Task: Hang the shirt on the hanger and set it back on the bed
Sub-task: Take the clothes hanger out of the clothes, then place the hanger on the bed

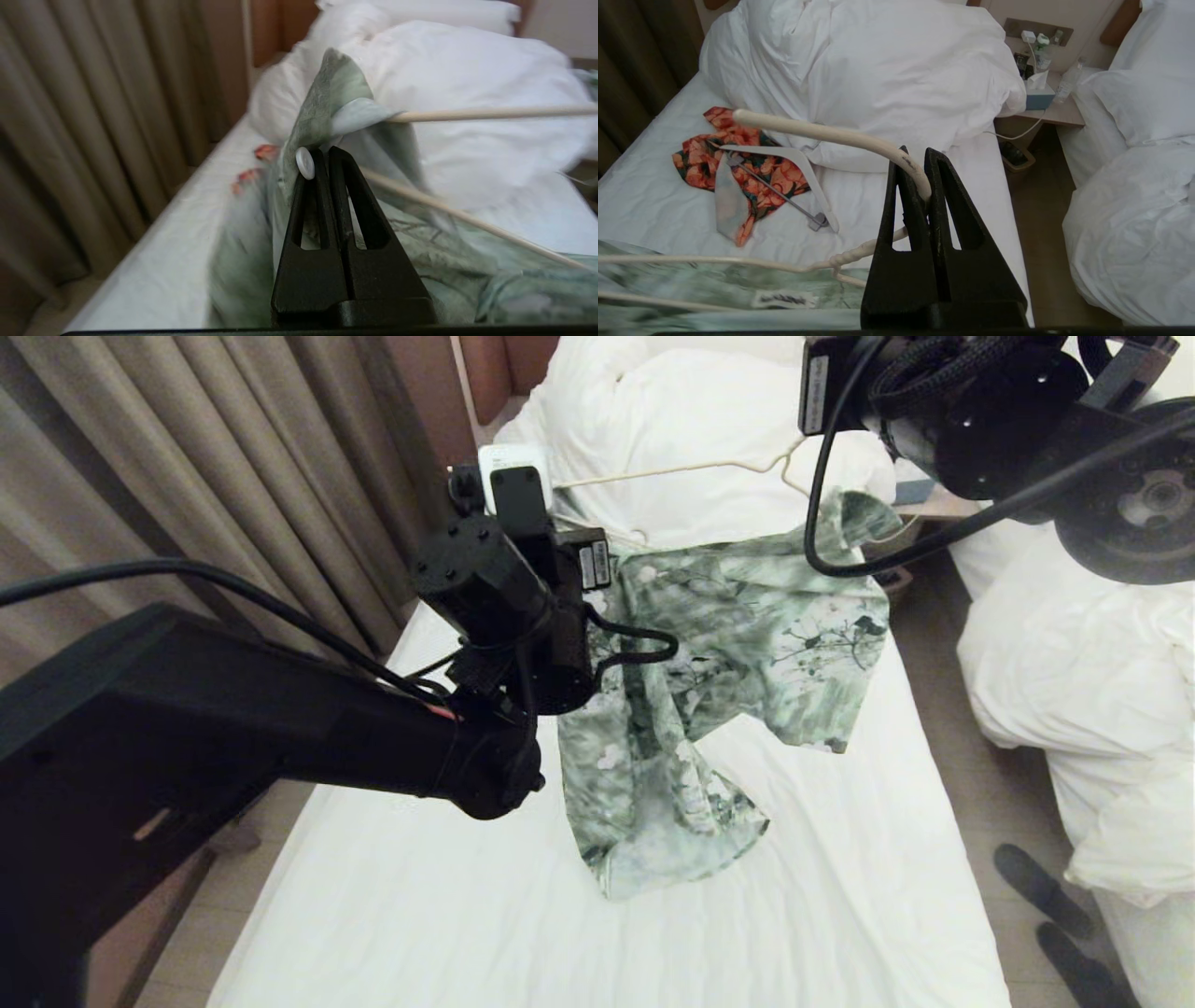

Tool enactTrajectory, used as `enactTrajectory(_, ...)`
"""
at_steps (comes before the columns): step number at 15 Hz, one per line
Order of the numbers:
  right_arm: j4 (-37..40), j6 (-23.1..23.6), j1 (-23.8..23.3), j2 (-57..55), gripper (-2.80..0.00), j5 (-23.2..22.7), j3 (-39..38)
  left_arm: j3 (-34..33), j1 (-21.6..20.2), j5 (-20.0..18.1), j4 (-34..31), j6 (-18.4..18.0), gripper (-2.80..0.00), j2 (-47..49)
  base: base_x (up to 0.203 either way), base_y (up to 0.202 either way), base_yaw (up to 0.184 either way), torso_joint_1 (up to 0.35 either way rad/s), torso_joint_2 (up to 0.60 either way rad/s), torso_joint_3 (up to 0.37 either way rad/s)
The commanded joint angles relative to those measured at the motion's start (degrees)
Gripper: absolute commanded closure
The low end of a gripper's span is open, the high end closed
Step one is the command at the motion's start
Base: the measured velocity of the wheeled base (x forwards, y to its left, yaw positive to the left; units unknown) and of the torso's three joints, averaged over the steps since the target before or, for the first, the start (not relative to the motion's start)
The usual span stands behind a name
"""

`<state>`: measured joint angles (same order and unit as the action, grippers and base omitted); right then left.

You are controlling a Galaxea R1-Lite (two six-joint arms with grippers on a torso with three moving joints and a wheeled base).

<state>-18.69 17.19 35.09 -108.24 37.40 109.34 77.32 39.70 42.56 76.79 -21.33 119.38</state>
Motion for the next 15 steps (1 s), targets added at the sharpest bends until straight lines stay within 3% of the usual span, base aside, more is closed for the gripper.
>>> enactTrajectory(1,-0.1,0.1,-0.6,0.0,0.0,0.2,-0.1,0.8,-2.1,0.2,0.4,-0.1,0.0,-1.2,0.0,0.0,0.0,0.0,0.0,0.0)
enactTrajectory(10,-0.4,0.1,-0.8,-1.1,0.0,0.2,-0.4,0.8,-3.3,0.0,-0.4,0.2,0.0,-1.2,0.0,0.0,0.0,0.0,0.0,0.0)
enactTrajectory(15,-3.6,-3.5,-1.5,-8.4,0.0,0.5,-2.9,-0.2,-3.3,0.2,-2.7,0.4,0.0,-3.8,0.0,0.0,0.0,0.0,0.0,0.0)
